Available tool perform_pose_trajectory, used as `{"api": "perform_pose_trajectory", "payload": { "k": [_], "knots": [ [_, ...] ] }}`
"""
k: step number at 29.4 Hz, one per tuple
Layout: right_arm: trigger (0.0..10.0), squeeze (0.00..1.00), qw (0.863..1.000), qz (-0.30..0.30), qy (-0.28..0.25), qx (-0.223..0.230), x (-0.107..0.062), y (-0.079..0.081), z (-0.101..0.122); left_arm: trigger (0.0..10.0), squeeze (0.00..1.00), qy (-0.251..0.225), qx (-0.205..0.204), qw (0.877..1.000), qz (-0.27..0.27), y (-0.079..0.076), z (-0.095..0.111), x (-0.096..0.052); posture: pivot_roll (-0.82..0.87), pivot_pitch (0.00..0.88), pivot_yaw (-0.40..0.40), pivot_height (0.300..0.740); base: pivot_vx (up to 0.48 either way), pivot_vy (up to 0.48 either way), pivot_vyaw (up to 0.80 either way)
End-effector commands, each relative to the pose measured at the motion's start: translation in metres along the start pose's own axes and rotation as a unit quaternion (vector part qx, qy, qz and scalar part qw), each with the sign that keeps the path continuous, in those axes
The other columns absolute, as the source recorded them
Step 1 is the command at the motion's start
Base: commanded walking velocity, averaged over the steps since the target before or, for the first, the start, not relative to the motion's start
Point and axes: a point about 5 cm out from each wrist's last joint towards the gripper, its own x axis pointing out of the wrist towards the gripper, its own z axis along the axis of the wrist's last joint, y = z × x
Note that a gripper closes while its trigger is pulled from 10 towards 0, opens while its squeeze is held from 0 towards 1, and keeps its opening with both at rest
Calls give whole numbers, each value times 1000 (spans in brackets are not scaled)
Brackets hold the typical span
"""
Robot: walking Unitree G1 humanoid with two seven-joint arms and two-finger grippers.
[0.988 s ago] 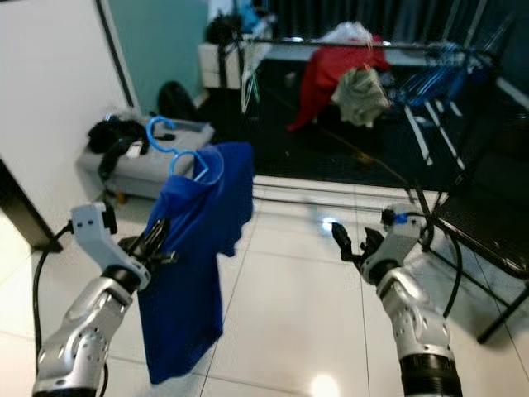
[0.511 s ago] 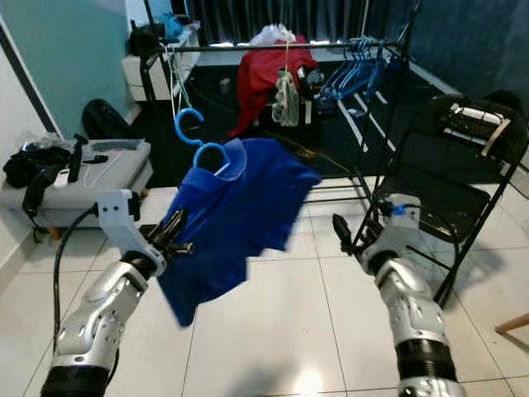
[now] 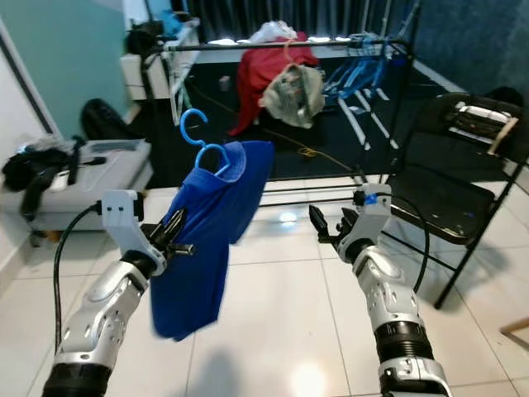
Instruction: Hang hanger
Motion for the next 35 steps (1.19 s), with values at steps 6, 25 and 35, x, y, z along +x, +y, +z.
{"api": "perform_pose_trajectory", "payload": {
  "k": [6,25,35],
  "knots": [
    [10000,0,1000,26,-6,-14,7,15,2,10000,0,-43,32,998,19,2,21,2,-51,0,23,731,480,0,0],
    [10000,0,999,34,-7,-32,5,20,0,10000,0,-56,62,996,-9,-40,37,15,-62,0,33,731,480,0,0],
    [10000,0,999,36,-1,-36,2,20,-1,10000,0,-24,50,998,4,-58,24,19,-72,0,35,731,480,0,-480]
  ]
}}
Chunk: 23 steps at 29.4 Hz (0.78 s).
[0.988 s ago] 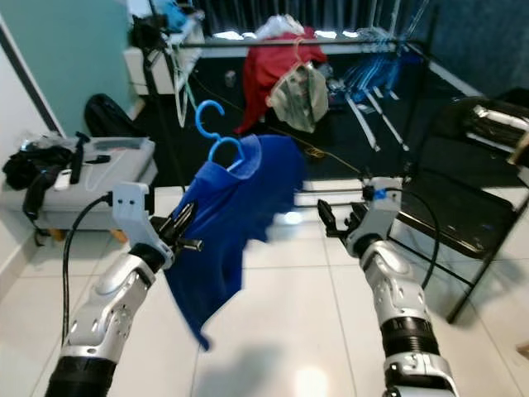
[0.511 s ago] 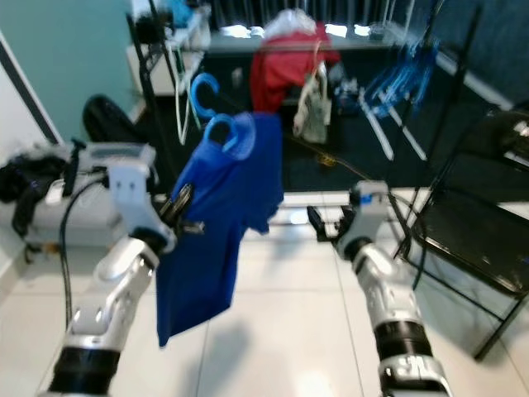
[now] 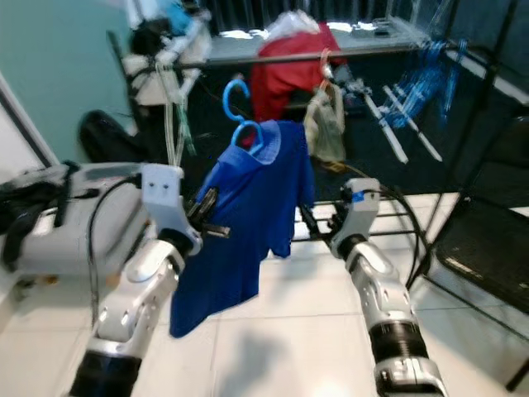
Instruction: Hang hanger
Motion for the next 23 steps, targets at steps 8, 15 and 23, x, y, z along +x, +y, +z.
{"api": "perform_pose_trajectory", "payload": {
  "k": [8,15,23],
  "knots": [
    [10000,0,1000,11,7,4,-3,7,-5,10000,0,40,93,989,109,23,4,-2,-78,0,39,731,480,0,0],
    [10000,0,1000,12,8,8,-5,7,-5,10000,0,13,112,979,168,44,20,-6,-78,2,39,731,480,0,0],
    [10000,0,1000,12,10,13,-6,6,-5,10000,0,22,211,949,235,77,38,-16,-78,6,40,731,480,0,0]
  ]
}}
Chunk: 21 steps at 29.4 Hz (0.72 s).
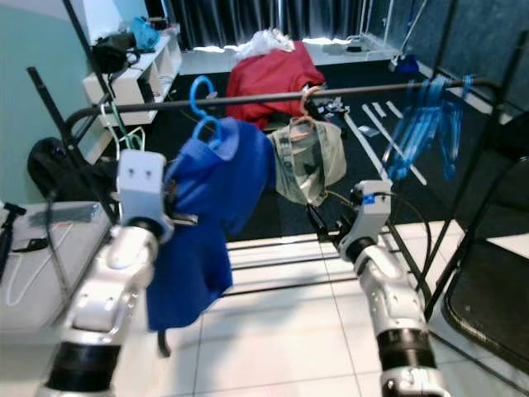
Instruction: Hang hanger
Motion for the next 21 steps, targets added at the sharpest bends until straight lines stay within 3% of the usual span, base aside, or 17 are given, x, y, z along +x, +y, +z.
{"api": "perform_pose_trajectory", "payload": {
  "k": [1,4,11,13,21],
  "knots": [
    [10000,0,1000,-8,3,2,-3,-5,0,10000,0,-14,15,1000,13,2,8,0,-78,6,40,731,480,0,0],
    [10000,0,1000,-9,3,4,-4,-5,0,10000,0,-4,54,998,16,2,4,-2,-82,8,41,731,480,0,0],
    [10000,0,1000,-9,4,5,-5,-5,0,10000,0,32,84,996,17,2,-11,-5,-82,9,42,731,418,0,0],
    [10000,0,1000,-9,5,7,-5,-5,0,10000,0,80,94,992,26,6,-28,-9,-80,13,43,731,0,0,0],
    [10000,0,1000,-11,5,10,-6,-5,-1,10000,0,130,111,985,35,5,-44,-12,-84,15,49,731,0,0,0]
  ]
}}
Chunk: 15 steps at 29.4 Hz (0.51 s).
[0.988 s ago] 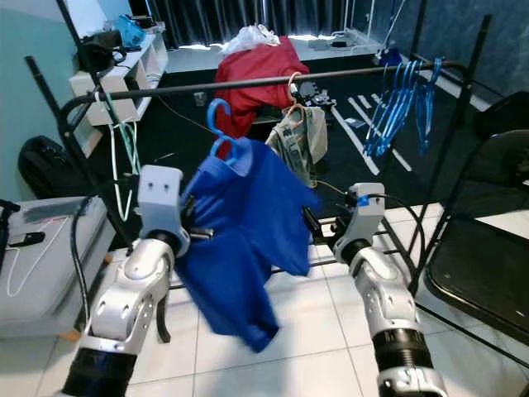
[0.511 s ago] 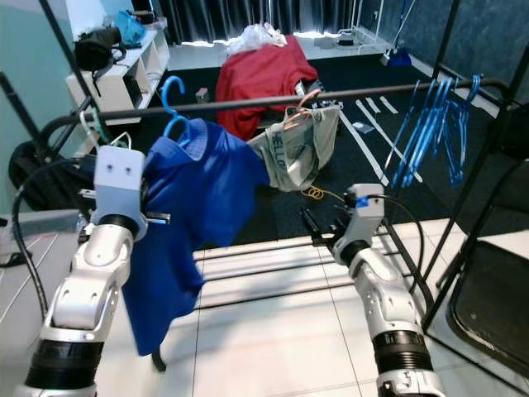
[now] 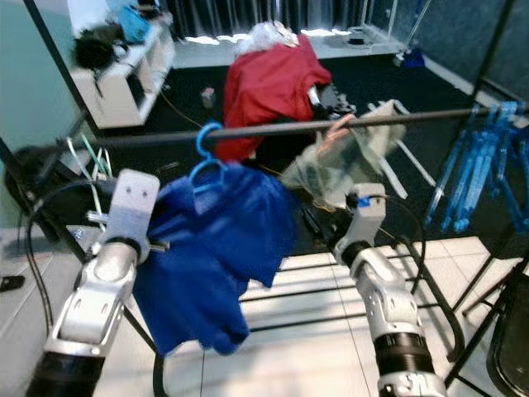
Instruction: Hang hanger
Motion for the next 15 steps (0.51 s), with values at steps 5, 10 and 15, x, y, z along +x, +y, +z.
{"api": "perform_pose_trajectory", "payload": {
  "k": [5,10,15],
  "knots": [
    [10000,0,1000,-4,4,11,-3,-1,-3,10000,0,46,9,999,11,-1,-19,0,-86,17,50,731,0,0,0],
    [10000,0,1000,-7,4,13,-3,-1,-2,10000,0,41,-31,996,-68,-22,-15,-7,-85,31,58,731,0,0,0],
    [10000,0,1000,-8,5,16,-3,-2,-3,10000,1000,29,-86,981,-170,-43,-9,-23,-77,30,57,731,0,0,0]
  ]
}}
